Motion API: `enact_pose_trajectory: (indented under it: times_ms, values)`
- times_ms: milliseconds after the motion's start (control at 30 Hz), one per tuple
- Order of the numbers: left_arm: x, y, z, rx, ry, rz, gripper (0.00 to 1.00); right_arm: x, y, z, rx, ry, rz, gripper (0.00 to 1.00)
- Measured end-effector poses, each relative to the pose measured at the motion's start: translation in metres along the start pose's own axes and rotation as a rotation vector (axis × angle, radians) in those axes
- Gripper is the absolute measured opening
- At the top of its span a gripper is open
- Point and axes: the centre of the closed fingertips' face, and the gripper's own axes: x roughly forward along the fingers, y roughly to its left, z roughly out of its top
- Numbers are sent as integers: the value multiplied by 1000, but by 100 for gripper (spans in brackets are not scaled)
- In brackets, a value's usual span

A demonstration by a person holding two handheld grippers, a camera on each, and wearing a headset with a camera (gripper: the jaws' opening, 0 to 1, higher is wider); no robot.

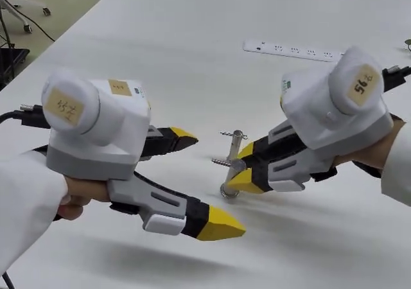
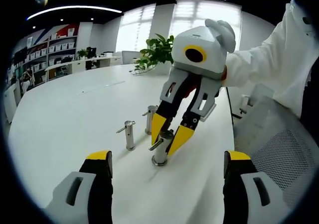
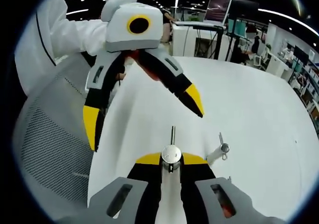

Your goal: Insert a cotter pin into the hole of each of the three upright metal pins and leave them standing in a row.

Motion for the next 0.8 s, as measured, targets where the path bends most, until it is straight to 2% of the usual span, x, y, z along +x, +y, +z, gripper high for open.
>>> enact_pose_trajectory:
  times_ms: [233,433,500,633,800]
  values:
    - [1,-3,1,1,17,-3,92,-34,14,-19,-17,8,30,7]
    - [-1,-5,1,-2,33,7,90,-62,11,-40,-9,16,16,7]
    - [-1,-6,-1,-5,44,12,87,-71,6,-52,-2,44,3,7]
    - [-2,-7,-4,-25,51,16,88,-85,-8,-73,-11,80,-32,7]
    - [-5,-8,-15,-40,82,29,88,-96,-23,-88,-26,103,-60,7]
